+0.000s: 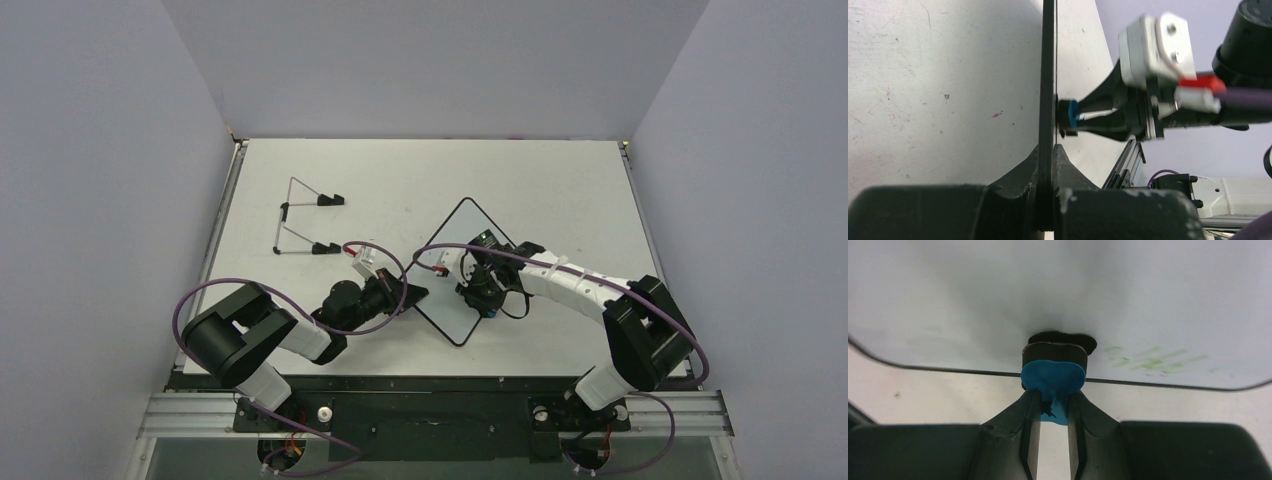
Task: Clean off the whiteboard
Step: Erase the whiteboard at the center of the board.
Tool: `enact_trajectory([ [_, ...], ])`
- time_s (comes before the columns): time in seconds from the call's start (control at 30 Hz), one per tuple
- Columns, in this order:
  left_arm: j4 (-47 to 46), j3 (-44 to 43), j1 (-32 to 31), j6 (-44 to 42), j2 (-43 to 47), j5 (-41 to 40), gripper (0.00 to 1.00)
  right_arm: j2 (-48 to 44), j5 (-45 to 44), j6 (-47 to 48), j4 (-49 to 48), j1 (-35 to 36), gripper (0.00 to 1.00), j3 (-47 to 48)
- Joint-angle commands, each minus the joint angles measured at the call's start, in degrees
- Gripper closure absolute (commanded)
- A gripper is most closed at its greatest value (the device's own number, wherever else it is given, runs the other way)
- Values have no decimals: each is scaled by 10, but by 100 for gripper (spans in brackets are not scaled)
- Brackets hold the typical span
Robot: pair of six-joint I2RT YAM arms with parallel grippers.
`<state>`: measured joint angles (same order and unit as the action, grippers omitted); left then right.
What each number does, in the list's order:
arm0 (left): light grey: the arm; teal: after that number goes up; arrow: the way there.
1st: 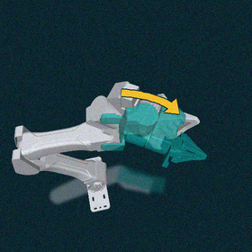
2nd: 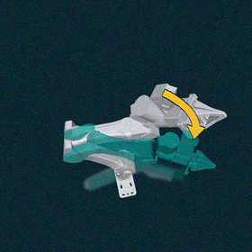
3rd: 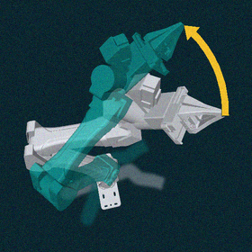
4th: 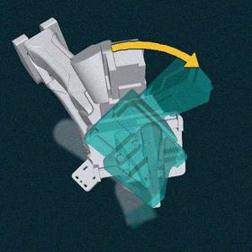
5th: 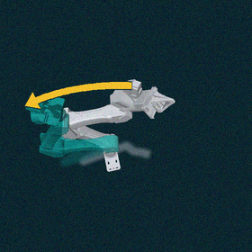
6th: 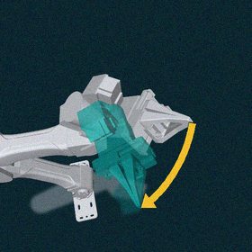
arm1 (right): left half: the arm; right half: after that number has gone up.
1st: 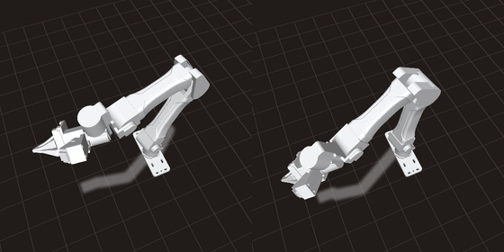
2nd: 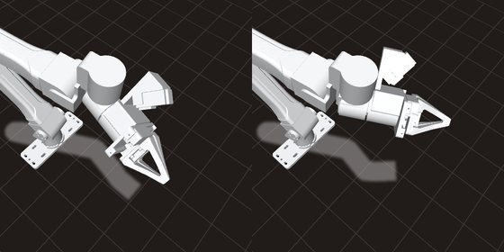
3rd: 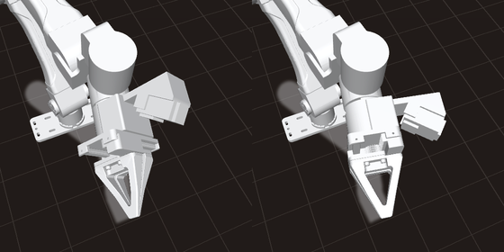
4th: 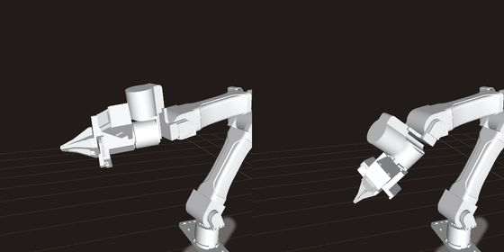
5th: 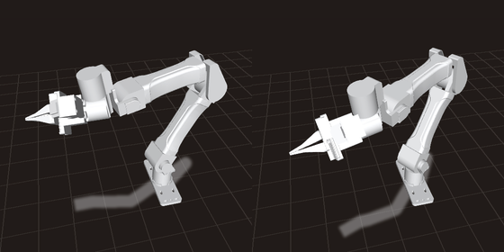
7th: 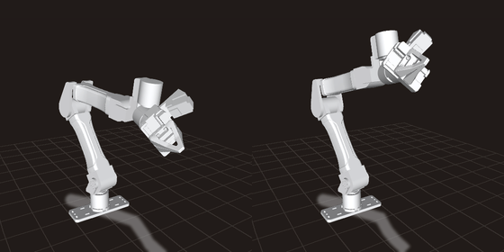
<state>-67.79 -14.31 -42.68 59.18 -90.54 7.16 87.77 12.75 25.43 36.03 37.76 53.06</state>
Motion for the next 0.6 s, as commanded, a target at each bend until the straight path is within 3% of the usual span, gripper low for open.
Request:
enact_trajectory([
  [0.0, -73, -31, -10, 20, 19, 37, 100, 11, -62, -43, -67, -55, 100, 14],
  [0.1, -76, -33, -10, 21, 15, 38, 100, 12, -19, -33, -57, -52, 100, 13],
  [0.3, -78, -30, -11, 22, 18, 37, 100, -19, 74, 27, -15, 24, 100, 10],
  [0.57, -74, -33, -16, 19, 19, 33, 100, -17, -40, -50, -82, -66, 100, 10],
])
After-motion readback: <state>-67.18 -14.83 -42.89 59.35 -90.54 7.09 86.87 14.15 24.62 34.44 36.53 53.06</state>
